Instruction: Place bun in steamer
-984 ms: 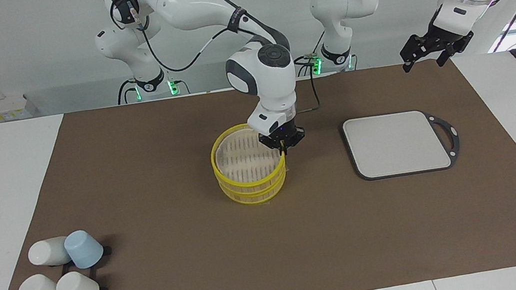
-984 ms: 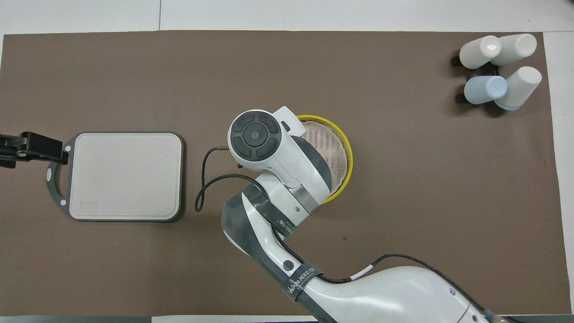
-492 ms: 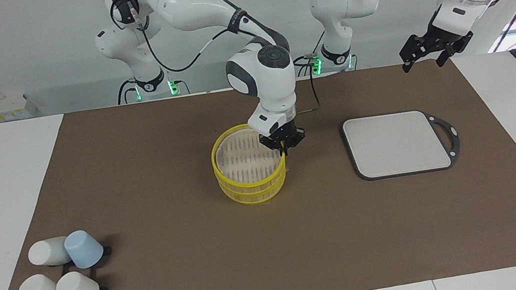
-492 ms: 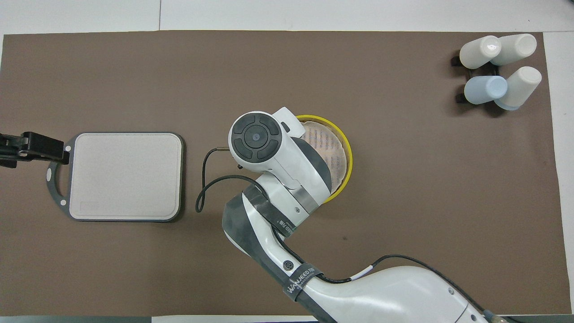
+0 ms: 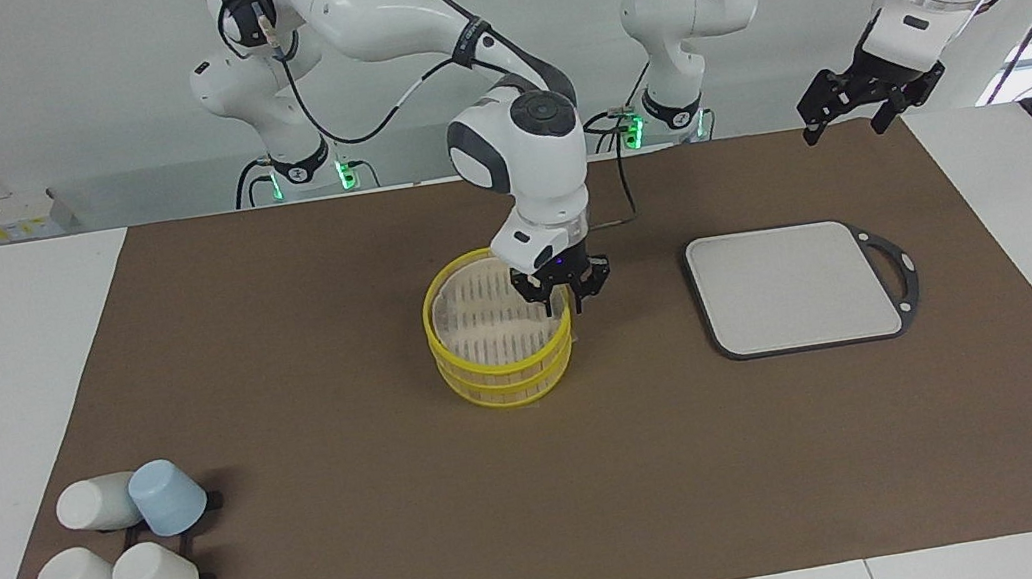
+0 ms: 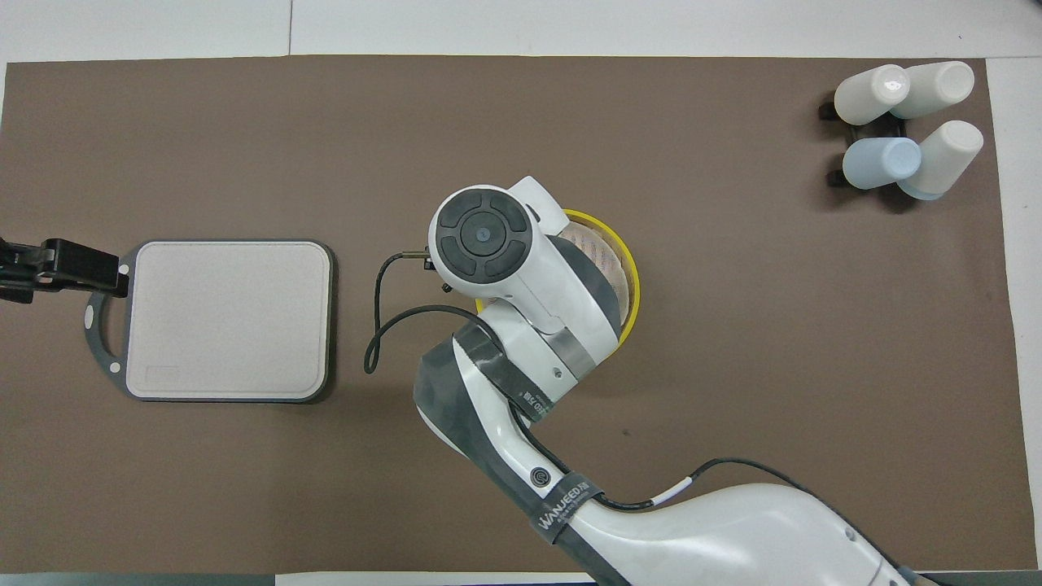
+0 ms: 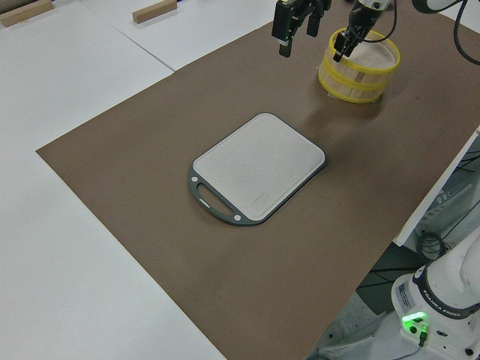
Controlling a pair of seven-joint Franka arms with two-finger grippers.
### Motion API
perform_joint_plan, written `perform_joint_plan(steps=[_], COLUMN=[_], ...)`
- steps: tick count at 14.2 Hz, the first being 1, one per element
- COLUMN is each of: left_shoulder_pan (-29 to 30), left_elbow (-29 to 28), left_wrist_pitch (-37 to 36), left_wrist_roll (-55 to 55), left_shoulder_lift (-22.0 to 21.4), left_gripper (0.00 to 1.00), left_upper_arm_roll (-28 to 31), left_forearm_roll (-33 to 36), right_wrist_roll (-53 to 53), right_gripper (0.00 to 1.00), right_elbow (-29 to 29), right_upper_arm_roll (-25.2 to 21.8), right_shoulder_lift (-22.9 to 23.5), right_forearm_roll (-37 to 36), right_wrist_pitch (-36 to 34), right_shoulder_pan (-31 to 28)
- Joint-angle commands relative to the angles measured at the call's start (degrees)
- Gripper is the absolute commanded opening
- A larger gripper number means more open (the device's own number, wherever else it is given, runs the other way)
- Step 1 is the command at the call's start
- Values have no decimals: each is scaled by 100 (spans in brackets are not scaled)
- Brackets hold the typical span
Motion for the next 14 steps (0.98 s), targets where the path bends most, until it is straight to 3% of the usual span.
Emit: perform_joint_plan(steps=[1,5,10,14], left_shoulder_pan=[18,10,10,10], left_elbow=[-16,-16,10,-8], left_wrist_pitch=[89,89,98,98], left_wrist_roll=[94,94,94,94], left_shoulder_lift=[-9,-9,0,-9], left_gripper=[100,100,100,100], left_upper_arm_roll=[-3,-3,-12,-12], left_forearm_roll=[-71,-71,-71,-62], right_wrist_roll=[-721,-2988,-3800,-4152], right_gripper=[100,100,100,100], right_elbow=[-116,-142,-230,-676], right_upper_arm_roll=[29,38,46,46], right_shoulder_lift=[-739,-1425,-1954,-2331], right_forearm_roll=[-51,-34,45,63], right_wrist_pitch=[-406,-1417,-2744,-2861], right_shoulder_pan=[-513,-1673,-3080,-3617])
